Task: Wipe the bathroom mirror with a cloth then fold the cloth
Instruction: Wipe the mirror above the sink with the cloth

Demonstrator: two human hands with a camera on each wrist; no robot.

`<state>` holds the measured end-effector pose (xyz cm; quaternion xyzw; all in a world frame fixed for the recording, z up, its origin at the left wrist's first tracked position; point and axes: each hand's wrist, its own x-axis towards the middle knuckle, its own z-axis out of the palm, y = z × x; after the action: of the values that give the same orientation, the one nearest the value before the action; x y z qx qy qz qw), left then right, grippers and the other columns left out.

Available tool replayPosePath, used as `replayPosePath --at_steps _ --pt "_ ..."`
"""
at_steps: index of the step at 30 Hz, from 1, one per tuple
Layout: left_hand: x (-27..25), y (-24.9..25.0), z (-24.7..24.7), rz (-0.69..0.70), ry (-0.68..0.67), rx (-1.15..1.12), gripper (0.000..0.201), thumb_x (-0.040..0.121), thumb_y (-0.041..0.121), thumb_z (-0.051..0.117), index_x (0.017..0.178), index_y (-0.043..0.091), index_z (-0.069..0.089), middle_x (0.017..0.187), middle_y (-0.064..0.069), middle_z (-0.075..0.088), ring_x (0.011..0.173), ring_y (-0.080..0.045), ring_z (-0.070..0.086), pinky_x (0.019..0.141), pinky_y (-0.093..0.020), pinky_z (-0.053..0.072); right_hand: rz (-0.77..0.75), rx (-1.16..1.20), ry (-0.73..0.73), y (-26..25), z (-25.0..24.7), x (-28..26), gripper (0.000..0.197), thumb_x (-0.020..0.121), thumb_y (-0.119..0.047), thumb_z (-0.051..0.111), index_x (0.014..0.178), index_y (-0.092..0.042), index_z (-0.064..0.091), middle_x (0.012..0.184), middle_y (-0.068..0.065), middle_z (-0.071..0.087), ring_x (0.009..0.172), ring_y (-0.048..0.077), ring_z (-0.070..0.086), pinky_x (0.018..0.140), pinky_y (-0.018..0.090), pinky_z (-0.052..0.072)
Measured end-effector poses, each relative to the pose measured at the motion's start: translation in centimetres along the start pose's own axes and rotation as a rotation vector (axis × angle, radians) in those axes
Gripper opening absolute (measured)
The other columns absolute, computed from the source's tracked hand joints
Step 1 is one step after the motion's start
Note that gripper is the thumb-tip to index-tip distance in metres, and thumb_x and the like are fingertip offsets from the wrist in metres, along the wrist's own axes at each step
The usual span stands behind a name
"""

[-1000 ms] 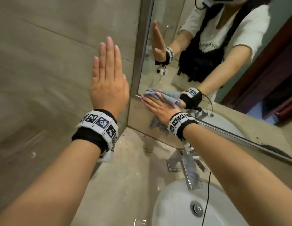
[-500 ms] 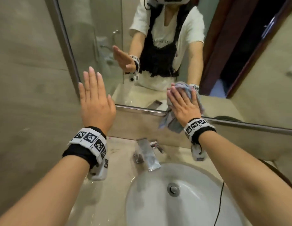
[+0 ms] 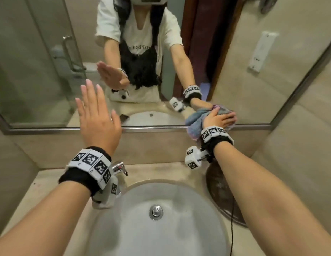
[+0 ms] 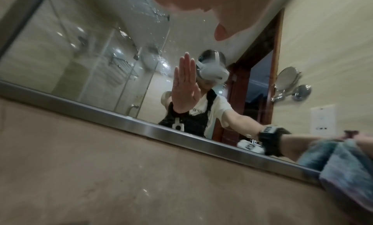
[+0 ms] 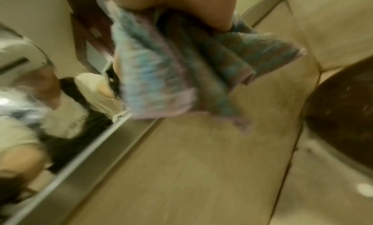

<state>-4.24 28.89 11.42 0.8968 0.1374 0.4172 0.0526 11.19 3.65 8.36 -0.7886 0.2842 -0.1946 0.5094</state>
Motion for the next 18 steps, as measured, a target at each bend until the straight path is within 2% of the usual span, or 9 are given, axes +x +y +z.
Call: replayPosePath --at_steps 2,7,9,12,14,18 --pt "-0.4 1.7 0.6 -0.001 -0.019 -0.033 0.066 0.085 0.015 0.046 0.144 -0.005 0.023 0.153 -0.024 0.013 0.143 -0.035 0.009 0.115 -0.040 -0.003 0.016 0.048 -0.067 -0.6 0.7 -1.8 0.076 0.099 -0.039 0.034 0.146 0.005 -0.006 0.154 0.025 -0.008 0.145 0.032 -0.006 0.115 0.037 -0.007" --pt "-0.9 4.4 1.9 0.028 -0.028 -0.072 0.066 0.084 0.014 0.045 0.143 -0.006 0.024 0.152 -0.024 0.014 0.142 -0.035 0.010 0.116 -0.041 -0.002 -0.263 -0.051 -0.234 0.5 4.3 -8.0 0.084 0.097 -0.043 0.037 0.143 0.008 -0.012 0.151 0.028 -0.017 0.142 0.037 -0.015 0.114 0.037 -0.016" --pt "-1.1 4.7 2.2 0.028 -0.033 -0.064 0.066 0.085 0.015 0.045 0.144 -0.006 0.023 0.153 -0.024 0.013 0.143 -0.035 0.009 0.115 -0.039 -0.003 -0.349 -0.094 -0.244 1.4 5.0 -8.9 0.085 0.096 -0.044 0.038 0.143 0.008 -0.010 0.151 0.029 -0.015 0.142 0.039 -0.013 0.112 0.035 -0.018" --pt "-1.4 5.1 2.7 0.033 -0.038 -0.051 0.065 0.085 0.015 0.045 0.144 -0.006 0.023 0.152 -0.024 0.013 0.142 -0.035 0.010 0.114 -0.030 -0.013 -0.420 -0.132 -0.233 2.2 4.7 -7.9 0.080 0.096 -0.036 0.041 0.144 0.008 -0.006 0.151 0.030 -0.013 0.143 0.040 -0.010 0.114 0.036 -0.014" --pt "-1.6 5.4 3.0 0.039 -0.038 -0.042 0.065 0.086 0.016 0.043 0.143 -0.006 0.024 0.152 -0.024 0.014 0.142 -0.035 0.010 0.112 -0.026 -0.016 -0.371 -0.067 -0.183 2.2 3.7 -5.9 0.075 0.097 -0.029 0.042 0.145 0.007 -0.003 0.152 0.028 -0.011 0.143 0.038 -0.009 0.115 0.035 -0.011" --pt "-2.0 6.0 3.5 0.038 -0.039 -0.049 0.063 0.088 0.015 0.044 0.144 -0.005 0.023 0.153 -0.022 0.012 0.143 -0.033 0.008 0.113 -0.028 -0.014 -0.137 0.072 -0.025 1.5 0.9 0.3 0.067 0.099 -0.024 0.038 0.145 0.007 0.001 0.153 0.028 -0.007 0.144 0.037 -0.004 0.113 0.032 -0.009"
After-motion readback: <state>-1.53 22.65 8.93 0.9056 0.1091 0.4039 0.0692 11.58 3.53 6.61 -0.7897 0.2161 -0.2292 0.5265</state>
